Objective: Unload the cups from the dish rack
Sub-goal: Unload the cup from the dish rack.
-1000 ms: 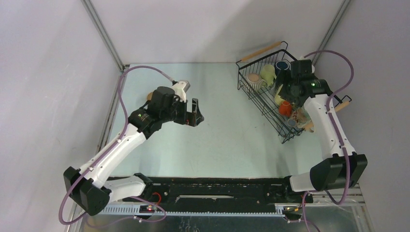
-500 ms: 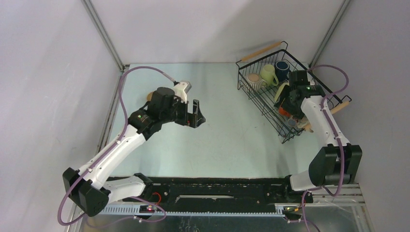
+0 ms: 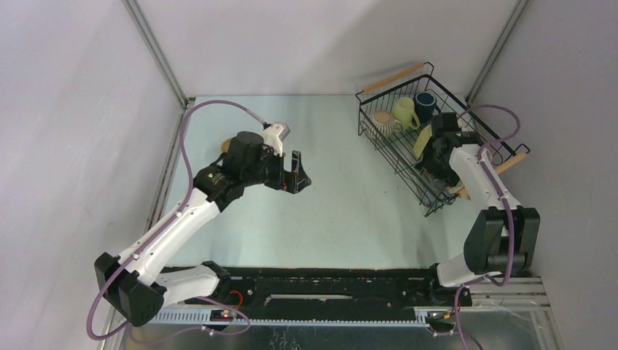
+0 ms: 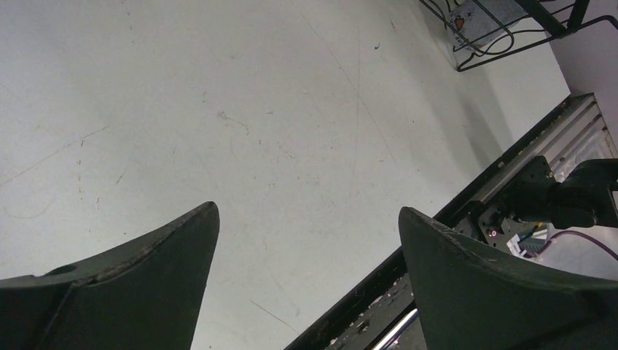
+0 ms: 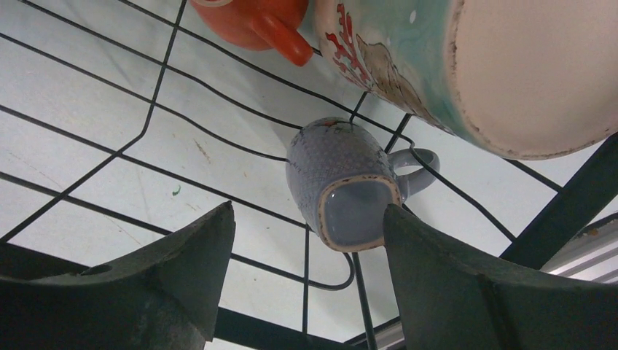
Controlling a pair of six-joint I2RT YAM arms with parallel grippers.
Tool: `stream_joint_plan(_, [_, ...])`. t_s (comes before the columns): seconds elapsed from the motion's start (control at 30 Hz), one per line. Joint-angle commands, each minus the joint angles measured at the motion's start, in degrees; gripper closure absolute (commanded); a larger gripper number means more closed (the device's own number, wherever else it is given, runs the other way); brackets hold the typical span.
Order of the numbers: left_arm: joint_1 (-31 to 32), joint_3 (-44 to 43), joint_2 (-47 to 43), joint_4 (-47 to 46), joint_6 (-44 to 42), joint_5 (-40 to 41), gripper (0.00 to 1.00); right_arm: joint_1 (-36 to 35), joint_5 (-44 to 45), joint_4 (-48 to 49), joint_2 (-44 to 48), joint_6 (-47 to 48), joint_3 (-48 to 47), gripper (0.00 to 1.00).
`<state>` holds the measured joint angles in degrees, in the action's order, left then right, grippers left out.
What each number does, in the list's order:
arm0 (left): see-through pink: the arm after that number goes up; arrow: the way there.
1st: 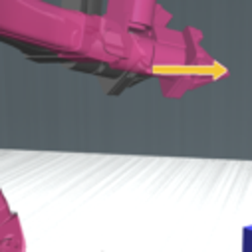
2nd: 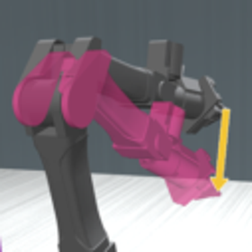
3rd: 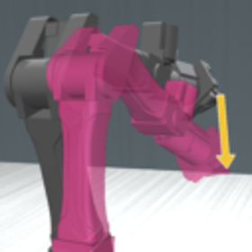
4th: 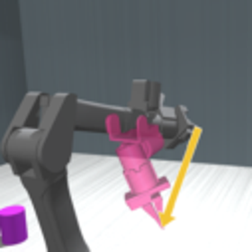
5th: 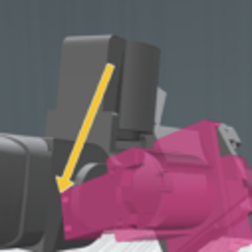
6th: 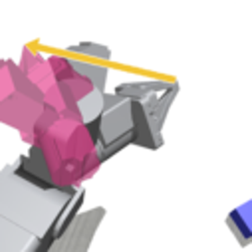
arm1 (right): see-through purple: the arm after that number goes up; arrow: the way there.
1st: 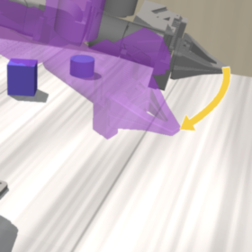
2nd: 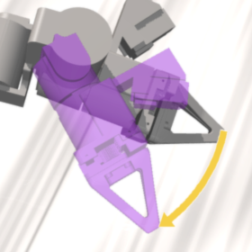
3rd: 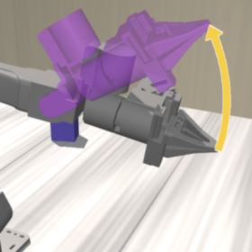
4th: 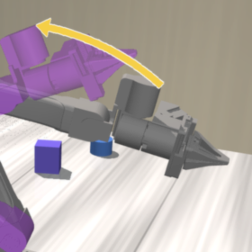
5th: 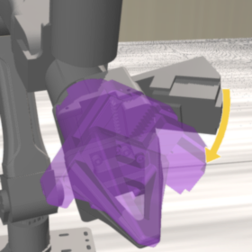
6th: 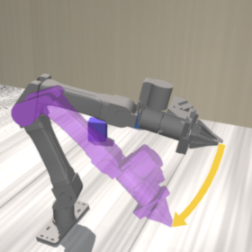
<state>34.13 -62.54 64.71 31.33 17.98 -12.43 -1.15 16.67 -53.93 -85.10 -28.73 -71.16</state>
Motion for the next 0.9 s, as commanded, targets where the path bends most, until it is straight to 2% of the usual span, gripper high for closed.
stream_joint_plan(0.0, [0.4,1.9,-0.1,-1.8,-0.4,-1.1,0.00,0.5,2.6,1.2,-0.7,-0.8,0.8,0.18])
stream_joint_plan(0.43, [0.6,2.0,0.7,-1.8,-0.3,-1.4,0.00,0.7,1.7,2.3,-1.4,-0.9,3.2,0.19])
stream_joint_plan(0.73, [0.8,1.9,1.3,-1.7,-0.3,-1.4,0.00,0.7,-1.1,3.6,4.3,0.8,3.2,0.16])
stream_joint_plan(0.87, [0.7,1.9,1.5,-1.7,-0.3,-1.4,0.00,0.7,0.6,2.4,4.8,1.6,2.2,0.13])
